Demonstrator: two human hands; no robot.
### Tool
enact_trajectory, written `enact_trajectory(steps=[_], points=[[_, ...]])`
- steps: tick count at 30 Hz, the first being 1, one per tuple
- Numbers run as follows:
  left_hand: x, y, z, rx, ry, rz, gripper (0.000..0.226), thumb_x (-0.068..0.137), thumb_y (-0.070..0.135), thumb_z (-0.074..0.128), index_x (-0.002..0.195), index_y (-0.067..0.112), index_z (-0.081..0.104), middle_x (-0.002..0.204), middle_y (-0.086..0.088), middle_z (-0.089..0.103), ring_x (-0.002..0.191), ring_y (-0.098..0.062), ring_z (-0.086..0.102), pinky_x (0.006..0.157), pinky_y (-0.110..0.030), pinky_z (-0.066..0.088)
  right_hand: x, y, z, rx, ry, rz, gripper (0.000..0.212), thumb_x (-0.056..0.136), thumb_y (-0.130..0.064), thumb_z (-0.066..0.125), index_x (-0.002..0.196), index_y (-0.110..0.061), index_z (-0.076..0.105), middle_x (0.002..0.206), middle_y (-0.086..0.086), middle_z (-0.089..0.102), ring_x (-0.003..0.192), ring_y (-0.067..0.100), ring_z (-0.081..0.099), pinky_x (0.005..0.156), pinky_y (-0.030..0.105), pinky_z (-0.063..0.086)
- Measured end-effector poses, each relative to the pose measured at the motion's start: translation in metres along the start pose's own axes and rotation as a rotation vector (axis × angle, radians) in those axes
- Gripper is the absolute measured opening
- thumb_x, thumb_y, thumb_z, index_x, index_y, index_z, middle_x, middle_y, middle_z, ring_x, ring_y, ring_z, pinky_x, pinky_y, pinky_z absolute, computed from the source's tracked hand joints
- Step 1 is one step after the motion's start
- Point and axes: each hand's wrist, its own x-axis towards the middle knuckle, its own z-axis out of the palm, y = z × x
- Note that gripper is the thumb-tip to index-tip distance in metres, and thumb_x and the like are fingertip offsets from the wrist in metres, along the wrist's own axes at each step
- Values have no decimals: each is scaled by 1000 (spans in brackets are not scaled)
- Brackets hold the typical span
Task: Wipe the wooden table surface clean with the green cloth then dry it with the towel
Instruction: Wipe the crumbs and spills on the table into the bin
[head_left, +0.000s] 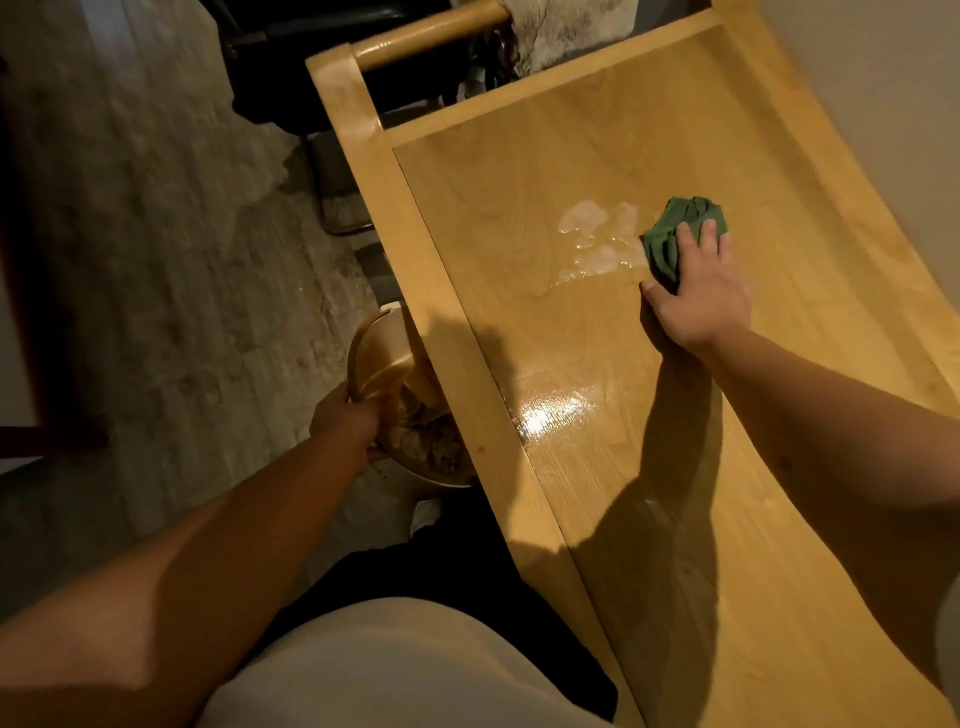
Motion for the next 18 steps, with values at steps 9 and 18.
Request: enact_trajectory(steps=[9,18], points=[[2,-5,1,-33,-18,7,50,94,19,72,141,24,57,121,-10,60,100,-35,61,72,-50,59,-14,-27,13,-18,5,-176,71,97,-46,50,157,-26,18,167,5,12,153,29,8,115,56,25],[2,-6,-2,-38,9,10,53,90,14,72,140,29,59,127,-13,65,105,-39,67,79,-63,61,-41,-73,30,11,11,-358,64,96,-38,54,154,-23,30,164,6,23,151,30,18,115,50,25]])
